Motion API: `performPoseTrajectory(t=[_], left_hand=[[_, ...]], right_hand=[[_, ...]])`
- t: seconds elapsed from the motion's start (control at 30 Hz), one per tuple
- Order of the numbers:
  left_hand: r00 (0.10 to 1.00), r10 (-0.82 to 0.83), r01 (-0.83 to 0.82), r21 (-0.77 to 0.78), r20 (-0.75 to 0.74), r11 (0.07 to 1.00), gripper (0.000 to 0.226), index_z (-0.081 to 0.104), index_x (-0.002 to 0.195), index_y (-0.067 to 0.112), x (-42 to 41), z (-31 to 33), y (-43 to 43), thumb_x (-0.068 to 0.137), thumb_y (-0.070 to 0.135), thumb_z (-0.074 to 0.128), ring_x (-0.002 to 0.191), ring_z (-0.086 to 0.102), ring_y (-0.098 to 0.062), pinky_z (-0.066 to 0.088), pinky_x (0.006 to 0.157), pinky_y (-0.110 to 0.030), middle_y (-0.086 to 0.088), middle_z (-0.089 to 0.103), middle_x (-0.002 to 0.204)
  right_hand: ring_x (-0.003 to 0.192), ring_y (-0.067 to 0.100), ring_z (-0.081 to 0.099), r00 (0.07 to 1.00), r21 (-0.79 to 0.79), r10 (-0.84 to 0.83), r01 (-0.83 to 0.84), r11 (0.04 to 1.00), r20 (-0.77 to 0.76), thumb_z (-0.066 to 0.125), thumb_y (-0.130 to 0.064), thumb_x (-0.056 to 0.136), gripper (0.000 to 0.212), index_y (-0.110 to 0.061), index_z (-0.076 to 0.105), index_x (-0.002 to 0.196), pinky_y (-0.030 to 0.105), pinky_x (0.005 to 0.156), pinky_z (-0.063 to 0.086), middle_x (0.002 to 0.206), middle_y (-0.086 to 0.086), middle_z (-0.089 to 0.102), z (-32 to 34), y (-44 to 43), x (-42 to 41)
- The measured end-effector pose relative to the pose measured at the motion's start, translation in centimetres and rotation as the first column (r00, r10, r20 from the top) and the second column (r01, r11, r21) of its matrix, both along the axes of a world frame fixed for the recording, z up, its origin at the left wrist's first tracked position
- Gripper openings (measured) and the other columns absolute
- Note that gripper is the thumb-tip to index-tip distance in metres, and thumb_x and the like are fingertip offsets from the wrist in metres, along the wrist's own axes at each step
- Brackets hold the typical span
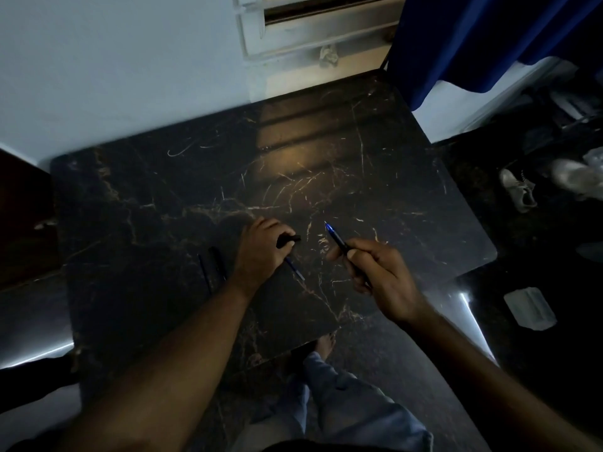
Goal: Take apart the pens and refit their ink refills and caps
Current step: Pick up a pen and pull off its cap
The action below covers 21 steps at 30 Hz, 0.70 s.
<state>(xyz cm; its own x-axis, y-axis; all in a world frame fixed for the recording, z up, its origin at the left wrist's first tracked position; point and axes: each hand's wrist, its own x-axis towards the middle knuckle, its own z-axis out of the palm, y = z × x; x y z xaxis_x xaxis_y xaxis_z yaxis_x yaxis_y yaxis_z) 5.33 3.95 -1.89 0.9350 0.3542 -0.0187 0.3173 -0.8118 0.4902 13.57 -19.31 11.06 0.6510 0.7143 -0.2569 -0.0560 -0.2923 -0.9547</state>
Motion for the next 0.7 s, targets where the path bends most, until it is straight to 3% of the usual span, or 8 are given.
performPoseTrajectory(t=[0.07,0.13,0.2,0.27,0.3,0.5,0.7], left_hand=[[0.997,0.075,-0.075,-0.032,0.01,0.997,0.039,0.068,0.129,0.028,0.3,0.9,0.0,0.092,0.036,0.076,0.113,0.062,-0.019,0.05,0.098,-0.04,0.005,0.067,0.12],[0.962,0.259,-0.208,-0.39,0.083,0.897,0.036,0.068,0.131,0.028,0.7,4.2,-0.3,0.095,0.028,0.07,0.097,0.066,-0.013,0.058,0.085,-0.04,0.007,0.067,0.111],[0.955,0.286,-0.101,-0.824,0.076,0.557,0.033,0.072,0.129,0.021,0.7,9.2,-1.0,0.099,0.021,0.059,0.086,0.065,-0.013,0.056,0.073,-0.033,0.0,0.068,0.101],[0.984,0.133,0.086,-0.973,0.116,0.214,0.036,0.072,0.13,0.008,0.2,13.7,-1.8,0.102,0.018,0.052,0.082,0.063,-0.017,0.054,0.068,-0.03,-0.006,0.066,0.094],[0.986,0.076,0.138,-0.978,0.151,0.155,0.034,0.071,0.13,0.003,-0.1,15.3,-2.1,0.105,0.017,0.052,0.078,0.063,-0.016,0.055,0.065,-0.029,-0.006,0.064,0.091],[0.95,0.143,0.211,-0.909,0.277,0.359,0.024,0.072,0.122,0.001,0.9,17.7,-2.9,0.109,0.009,0.054,0.062,0.056,-0.01,0.048,0.048,-0.022,-0.009,0.062,0.078],[0.869,0.385,0.14,-0.901,0.311,0.411,0.017,0.078,0.11,0.009,1.6,16.9,-5.7,0.105,0.015,0.063,0.05,0.048,-0.009,0.04,0.043,-0.023,-0.003,0.053,0.065]], right_hand=[[0.059,0.018,0.044,0.999,-0.003,0.014,-0.015,1.0,-0.046,0.047,-0.027,0.104,0.032,-0.021,0.078,0.104,0.038,0.054,0.036,0.07,0.0,0.049,0.5,0.1,0.1],[0.057,0.016,0.043,0.993,0.018,0.039,-0.037,0.999,-0.107,0.049,-0.026,0.106,0.03,-0.015,0.077,0.107,0.03,0.05,0.036,0.071,0.004,0.048,1.4,0.4,0.4],[0.051,0.01,0.04,0.984,0.041,0.075,-0.069,0.997,-0.16,0.048,-0.023,0.112,0.029,-0.005,0.071,0.108,0.022,0.046,0.034,0.07,0.005,0.046,2.6,0.8,1.1],[0.046,0.007,0.035,0.971,0.08,0.115,-0.1,0.992,-0.212,0.045,-0.02,0.114,0.027,-0.003,0.065,0.106,0.019,0.043,0.031,0.067,0.006,0.045,3.8,1.3,1.6],[0.044,0.007,0.033,0.961,0.111,0.141,-0.117,0.987,-0.237,0.045,-0.022,0.114,0.026,-0.005,0.063,0.105,0.019,0.043,0.029,0.065,0.006,0.045,4.4,1.6,1.9],[0.049,0.009,0.024,0.935,0.203,0.177,-0.117,0.972,-0.308,0.051,-0.034,0.108,0.029,-0.01,0.066,0.102,0.023,0.044,0.023,0.066,0.001,0.03,6.1,2.9,2.8],[0.05,0.006,0.03,0.991,0.232,0.105,-0.083,0.969,-0.086,0.046,-0.027,0.108,0.024,-0.012,0.062,0.101,0.023,0.043,0.026,0.066,-0.005,0.036,6.0,2.9,2.4]])
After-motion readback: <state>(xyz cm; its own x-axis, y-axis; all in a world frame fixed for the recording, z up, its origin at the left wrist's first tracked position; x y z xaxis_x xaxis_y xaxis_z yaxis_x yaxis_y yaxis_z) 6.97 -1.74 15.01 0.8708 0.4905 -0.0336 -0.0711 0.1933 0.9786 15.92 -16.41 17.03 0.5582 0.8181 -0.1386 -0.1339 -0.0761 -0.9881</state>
